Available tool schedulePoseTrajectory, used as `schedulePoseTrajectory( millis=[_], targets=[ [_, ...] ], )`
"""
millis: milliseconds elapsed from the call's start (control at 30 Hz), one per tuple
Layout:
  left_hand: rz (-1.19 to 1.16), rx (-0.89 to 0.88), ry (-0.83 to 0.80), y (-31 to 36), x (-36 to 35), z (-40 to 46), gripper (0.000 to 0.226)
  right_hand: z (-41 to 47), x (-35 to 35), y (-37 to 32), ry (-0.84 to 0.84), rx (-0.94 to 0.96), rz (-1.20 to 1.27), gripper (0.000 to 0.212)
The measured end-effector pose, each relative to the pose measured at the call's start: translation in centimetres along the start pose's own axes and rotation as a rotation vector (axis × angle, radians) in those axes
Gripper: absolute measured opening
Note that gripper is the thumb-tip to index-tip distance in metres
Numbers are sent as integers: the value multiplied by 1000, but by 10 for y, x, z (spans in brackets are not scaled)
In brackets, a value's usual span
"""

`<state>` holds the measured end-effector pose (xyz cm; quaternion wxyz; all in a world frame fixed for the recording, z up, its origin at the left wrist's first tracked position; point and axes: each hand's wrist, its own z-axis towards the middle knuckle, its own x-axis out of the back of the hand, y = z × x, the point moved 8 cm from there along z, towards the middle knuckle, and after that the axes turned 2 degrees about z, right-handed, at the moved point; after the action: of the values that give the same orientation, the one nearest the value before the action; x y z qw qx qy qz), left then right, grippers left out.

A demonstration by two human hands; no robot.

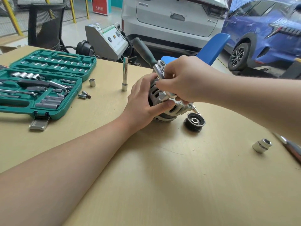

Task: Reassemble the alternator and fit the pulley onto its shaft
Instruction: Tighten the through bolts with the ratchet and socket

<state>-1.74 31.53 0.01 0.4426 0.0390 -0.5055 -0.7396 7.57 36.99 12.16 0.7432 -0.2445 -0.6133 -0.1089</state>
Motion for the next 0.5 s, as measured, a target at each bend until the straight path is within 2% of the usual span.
schedulePoseTrajectory(
  millis=[100,167,300,500],
  targets=[
    [15,-7,0,0,2,-1,81,-12,15,-7,169,201,-104,30],
    [29,-20,11,1,5,-3,79,-21,38,4,354,265,82,20],
    [16,-53,25,5,13,-8,74,-34,51,58,571,224,644,7],
    [66,-120,5,3,19,-20,87,-57,-18,122,729,61,951,8]
  ],
)
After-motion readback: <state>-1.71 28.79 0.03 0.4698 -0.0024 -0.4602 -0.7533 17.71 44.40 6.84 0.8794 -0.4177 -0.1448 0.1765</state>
